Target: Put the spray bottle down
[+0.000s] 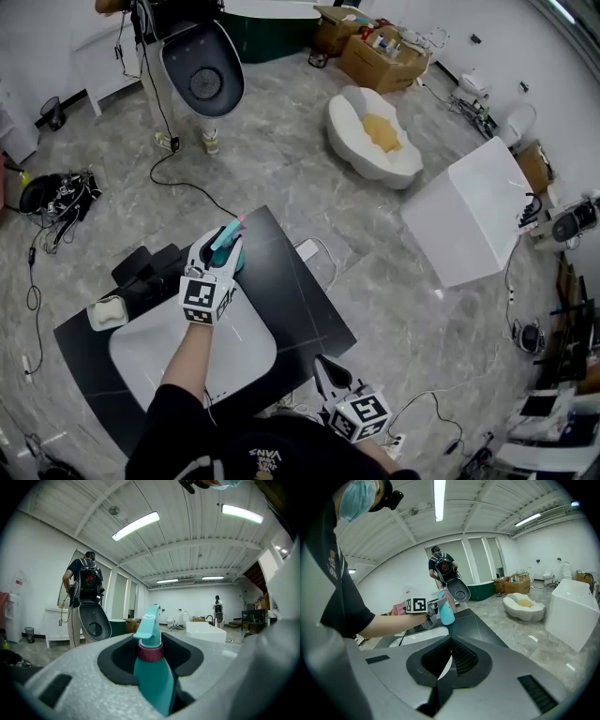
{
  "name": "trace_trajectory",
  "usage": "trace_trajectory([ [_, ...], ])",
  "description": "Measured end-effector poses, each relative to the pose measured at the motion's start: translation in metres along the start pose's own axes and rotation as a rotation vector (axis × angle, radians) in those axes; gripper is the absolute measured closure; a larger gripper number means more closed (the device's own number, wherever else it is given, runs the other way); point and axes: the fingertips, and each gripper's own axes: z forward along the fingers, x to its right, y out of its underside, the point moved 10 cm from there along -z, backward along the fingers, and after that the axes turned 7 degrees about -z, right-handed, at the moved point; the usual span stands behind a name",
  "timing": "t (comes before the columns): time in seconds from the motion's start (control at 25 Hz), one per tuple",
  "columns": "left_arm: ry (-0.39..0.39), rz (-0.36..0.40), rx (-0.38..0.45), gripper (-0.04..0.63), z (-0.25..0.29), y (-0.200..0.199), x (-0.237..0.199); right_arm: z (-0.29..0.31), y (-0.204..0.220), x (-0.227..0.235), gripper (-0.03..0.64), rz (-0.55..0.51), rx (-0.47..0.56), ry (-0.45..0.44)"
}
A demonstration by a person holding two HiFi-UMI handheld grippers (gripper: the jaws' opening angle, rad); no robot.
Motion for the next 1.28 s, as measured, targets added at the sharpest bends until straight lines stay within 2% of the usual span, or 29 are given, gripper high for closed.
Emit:
trace_trajectory([
  [0.16,0.004,0.020,0.010,0.436,0.001,0.005,0.000,0.006,0.000,-0.003,0.615,-0.001,0.003,-0.009],
  [0.48,0.032,0.007,0.028,0.434,0.000,0.006,0.000,0.006,-0.004,0.000,0.615,-0.003,0.010,0.003],
  [0.52,0.039,0.004,0.031,0.418,-0.001,0.006,0.000,0.006,-0.004,0.001,0.615,-0.003,0.011,0.004],
  [0.6,0.046,-0.006,0.029,0.341,0.000,0.005,-0.001,0.006,-0.005,0.001,0.615,-0.003,0.014,0.004],
  [0.64,0.047,-0.012,0.023,0.335,0.000,0.005,-0.002,0.006,-0.006,0.002,0.615,-0.003,0.016,0.004],
  [0.96,0.015,-0.023,-0.014,0.314,-0.013,0.007,0.001,0.002,-0.005,0.005,0.615,-0.007,0.027,-0.004],
  [1.28,-0.025,-0.051,-0.044,0.314,-0.051,0.010,0.018,-0.011,0.002,0.004,0.615,-0.017,0.050,-0.031],
])
